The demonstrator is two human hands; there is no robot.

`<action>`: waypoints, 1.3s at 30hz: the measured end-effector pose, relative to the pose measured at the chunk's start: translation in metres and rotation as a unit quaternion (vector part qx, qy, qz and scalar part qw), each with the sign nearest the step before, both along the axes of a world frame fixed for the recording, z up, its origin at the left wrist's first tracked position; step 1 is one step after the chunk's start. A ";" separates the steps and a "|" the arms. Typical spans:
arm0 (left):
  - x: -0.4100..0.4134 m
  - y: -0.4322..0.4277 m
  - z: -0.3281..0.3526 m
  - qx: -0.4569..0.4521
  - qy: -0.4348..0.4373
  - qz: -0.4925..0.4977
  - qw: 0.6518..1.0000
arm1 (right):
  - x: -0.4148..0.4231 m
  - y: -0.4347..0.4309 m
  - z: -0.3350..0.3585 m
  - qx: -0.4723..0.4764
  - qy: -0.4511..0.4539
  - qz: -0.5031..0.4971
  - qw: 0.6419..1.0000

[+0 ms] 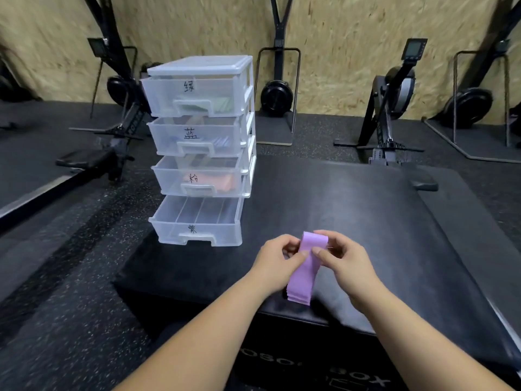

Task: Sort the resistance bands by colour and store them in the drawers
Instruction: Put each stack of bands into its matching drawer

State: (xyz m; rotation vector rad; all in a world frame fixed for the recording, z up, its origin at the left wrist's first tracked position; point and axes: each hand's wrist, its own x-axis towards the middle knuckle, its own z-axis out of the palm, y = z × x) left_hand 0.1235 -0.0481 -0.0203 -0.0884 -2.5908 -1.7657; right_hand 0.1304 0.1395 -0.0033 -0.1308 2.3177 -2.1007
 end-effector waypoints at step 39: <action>-0.036 -0.176 -0.046 0.014 -0.093 0.445 0.891 | -0.202 -0.311 0.040 0.587 0.186 0.344 0.709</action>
